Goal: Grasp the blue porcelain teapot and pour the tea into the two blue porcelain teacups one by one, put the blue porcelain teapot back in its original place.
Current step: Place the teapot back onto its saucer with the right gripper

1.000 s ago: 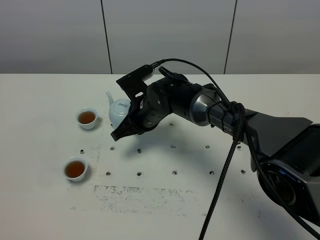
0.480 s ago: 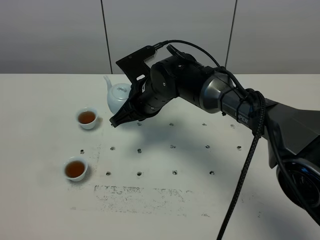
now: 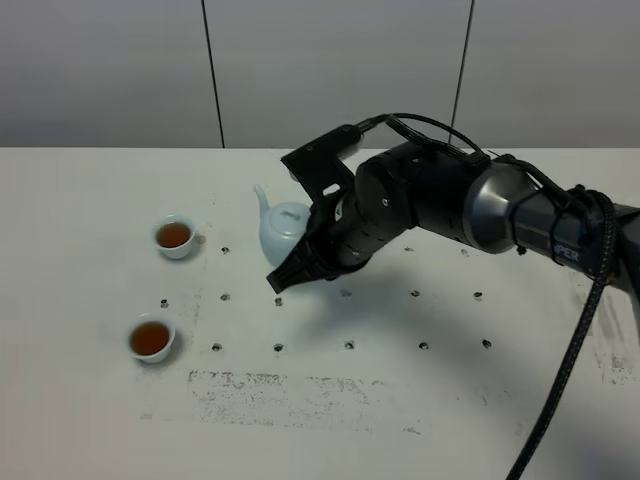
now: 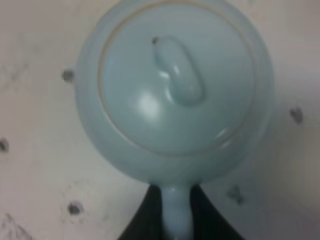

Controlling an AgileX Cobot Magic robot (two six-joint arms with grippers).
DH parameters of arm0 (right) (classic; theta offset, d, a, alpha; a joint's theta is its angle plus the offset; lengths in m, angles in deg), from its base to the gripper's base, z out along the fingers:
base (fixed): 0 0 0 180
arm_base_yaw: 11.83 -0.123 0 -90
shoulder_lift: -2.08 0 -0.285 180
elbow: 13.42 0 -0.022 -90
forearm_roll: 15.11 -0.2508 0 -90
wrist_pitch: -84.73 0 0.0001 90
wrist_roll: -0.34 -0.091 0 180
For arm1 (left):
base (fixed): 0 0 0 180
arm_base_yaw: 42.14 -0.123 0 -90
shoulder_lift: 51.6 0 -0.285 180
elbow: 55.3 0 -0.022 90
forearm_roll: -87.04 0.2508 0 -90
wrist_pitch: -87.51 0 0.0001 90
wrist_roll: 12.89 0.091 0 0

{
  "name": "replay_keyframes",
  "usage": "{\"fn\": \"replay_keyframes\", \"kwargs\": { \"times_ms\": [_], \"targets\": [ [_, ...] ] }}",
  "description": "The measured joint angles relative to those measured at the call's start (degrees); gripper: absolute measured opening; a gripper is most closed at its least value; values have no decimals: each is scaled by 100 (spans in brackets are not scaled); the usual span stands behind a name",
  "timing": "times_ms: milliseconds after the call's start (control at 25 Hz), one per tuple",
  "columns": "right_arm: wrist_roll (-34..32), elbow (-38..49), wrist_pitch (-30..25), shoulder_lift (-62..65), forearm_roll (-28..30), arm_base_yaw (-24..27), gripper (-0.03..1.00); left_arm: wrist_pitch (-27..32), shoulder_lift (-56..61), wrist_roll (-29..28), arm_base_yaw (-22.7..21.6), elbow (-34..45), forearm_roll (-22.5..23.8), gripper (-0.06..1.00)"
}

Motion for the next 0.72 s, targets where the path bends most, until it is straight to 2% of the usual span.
{"fn": "replay_keyframes", "kwargs": {
  "times_ms": [160, 400, 720],
  "targets": [
    [-74, 799, 78, 334, 51, 132, 7, 0, 0, 0, 0, 0, 0, 30],
    [-574, 1660, 382, 844, 348, 488, 7, 0, 0, 0, 0, 0, 0, 30],
    [-1092, 1920, 468, 987, 787, 885, 7, 0, 0, 0, 0, 0, 5, 30]
  ]
}}
